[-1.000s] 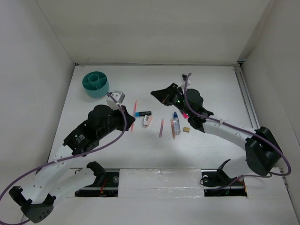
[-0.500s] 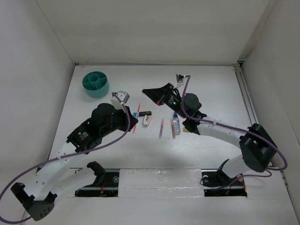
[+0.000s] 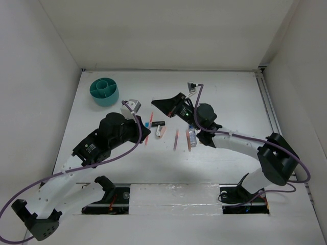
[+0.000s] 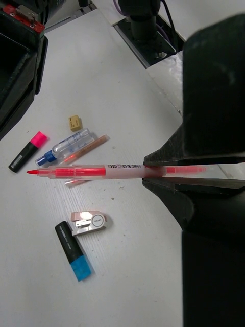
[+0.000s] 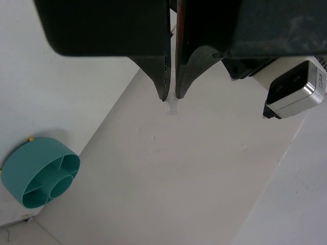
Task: Sort the stationery into containers
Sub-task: Close the pen cap on the pen.
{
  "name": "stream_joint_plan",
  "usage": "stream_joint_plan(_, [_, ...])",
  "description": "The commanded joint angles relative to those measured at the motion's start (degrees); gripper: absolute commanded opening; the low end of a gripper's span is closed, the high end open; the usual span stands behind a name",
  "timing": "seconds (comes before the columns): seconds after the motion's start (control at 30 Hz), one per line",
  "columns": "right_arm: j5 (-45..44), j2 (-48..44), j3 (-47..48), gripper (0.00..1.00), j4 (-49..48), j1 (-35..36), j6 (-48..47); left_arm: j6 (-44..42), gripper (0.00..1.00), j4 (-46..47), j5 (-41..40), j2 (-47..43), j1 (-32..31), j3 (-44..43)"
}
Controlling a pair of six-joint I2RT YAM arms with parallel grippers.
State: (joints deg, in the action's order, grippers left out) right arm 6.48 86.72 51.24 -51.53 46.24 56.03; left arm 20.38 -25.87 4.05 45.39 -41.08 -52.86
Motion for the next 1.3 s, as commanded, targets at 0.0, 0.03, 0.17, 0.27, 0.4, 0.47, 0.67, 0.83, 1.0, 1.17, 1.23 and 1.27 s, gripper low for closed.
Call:
stream_joint_plan(0.0, [0.29,-0.94,0.0,0.0,-4.28,0.61,-1.19,-0.87,0.0,2.49,0.16,-1.18,0.12,0.21])
stream_joint_plan(0.03, [0.29,-0.94,0.0,0.0,-4.28,0.61,-1.19,-0.87,0.0,2.49,-0.44,-1.18,0.12,0.21])
stream_joint_plan(0.17, [0.29,-0.94,-1.67,0.0,-4.81,0.61,-1.19,-0.87,0.0,2.49,-0.45,-1.18,0.12,0.21])
stream_joint_plan(0.27, [-0.33,-0.41,-1.67,0.0,-4.81,0.61,-1.8,-0.34,0.0,2.49,-1.07,-1.18,0.12,0.21])
stream_joint_plan(0.4, [0.2,-0.41,-1.67,0.0,-5.34,0.61,-1.8,-0.34,0.0,2.49,-1.59,-1.7,0.12,0.21])
stream_joint_plan(0.47, [0.2,-0.41,-2.2,0.0,-5.34,0.61,-1.8,-0.34,0.0,2.49,-1.59,-1.7,0.12,0.21])
stream_joint_plan(0.67, [0.73,0.11,-2.2,0.0,-5.95,1.13,-1.28,-0.34,0.0,2.49,-1.59,-1.7,0.12,0.21])
stream_joint_plan(0.83, [1.86,0.65,-2.2,0.0,-7.1,1.13,-0.66,-0.34,0.0,2.49,-1.59,-1.7,0.12,0.21])
stream_joint_plan(1.0, [1.87,1.17,-2.2,0.0,-7.1,1.13,-0.66,-0.34,0.0,1.96,-2.12,-1.7,0.12,0.21])
stream_joint_plan(1.17, [1.87,1.7,-2.73,0.0,-7.71,1.13,-0.14,0.18,0.0,1.96,-2.12,-1.7,0.12,0.21])
stream_joint_plan(1.23, [2.39,1.7,-2.73,0.0,-8.23,1.13,-0.13,0.18,0.0,1.96,-2.12,-1.7,0.12,0.21])
stream_joint_plan(1.27, [2.4,1.7,-2.73,0.0,-8.24,1.13,-0.13,0.18,0.0,1.96,-2.12,-1.7,0.12,0.21])
